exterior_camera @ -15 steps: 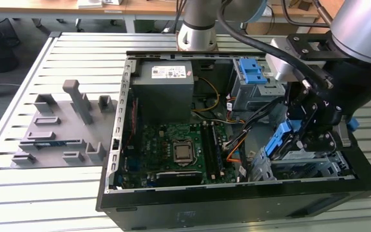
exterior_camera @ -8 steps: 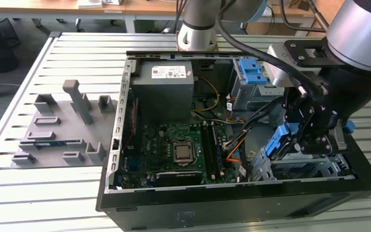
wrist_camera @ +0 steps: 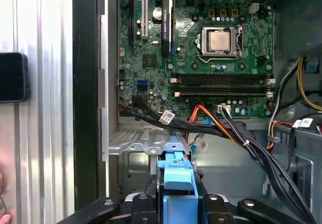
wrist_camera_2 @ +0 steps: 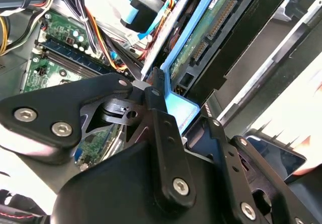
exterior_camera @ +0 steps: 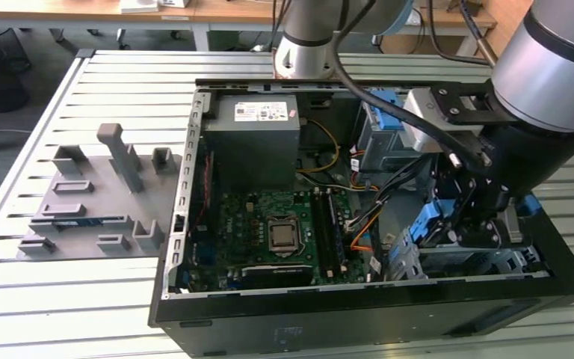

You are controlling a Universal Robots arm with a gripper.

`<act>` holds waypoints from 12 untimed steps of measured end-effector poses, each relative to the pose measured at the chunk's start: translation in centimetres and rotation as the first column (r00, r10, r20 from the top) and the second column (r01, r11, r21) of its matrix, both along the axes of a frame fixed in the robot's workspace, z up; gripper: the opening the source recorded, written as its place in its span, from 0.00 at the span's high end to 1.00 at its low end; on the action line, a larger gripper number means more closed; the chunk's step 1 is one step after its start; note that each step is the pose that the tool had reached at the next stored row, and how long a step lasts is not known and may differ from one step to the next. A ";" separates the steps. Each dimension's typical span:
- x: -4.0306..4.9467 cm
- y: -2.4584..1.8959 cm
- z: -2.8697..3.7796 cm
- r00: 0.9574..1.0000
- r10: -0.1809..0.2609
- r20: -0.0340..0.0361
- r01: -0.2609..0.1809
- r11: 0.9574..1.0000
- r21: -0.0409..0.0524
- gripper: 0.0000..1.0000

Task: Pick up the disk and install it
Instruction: 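Insert the disk into the insertion slot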

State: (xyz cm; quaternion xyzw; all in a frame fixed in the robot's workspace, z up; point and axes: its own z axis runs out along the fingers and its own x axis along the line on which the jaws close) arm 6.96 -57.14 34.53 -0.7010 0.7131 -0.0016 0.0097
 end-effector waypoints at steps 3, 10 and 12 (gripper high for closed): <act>0.00 0.00 -0.03 1.000 0.000 0.000 0.000 1.000 0.000 0.62; 0.00 0.00 0.65 1.000 0.000 0.000 0.000 1.000 0.000 0.56; 0.00 0.00 0.65 1.000 0.000 0.000 0.000 1.000 0.000 0.56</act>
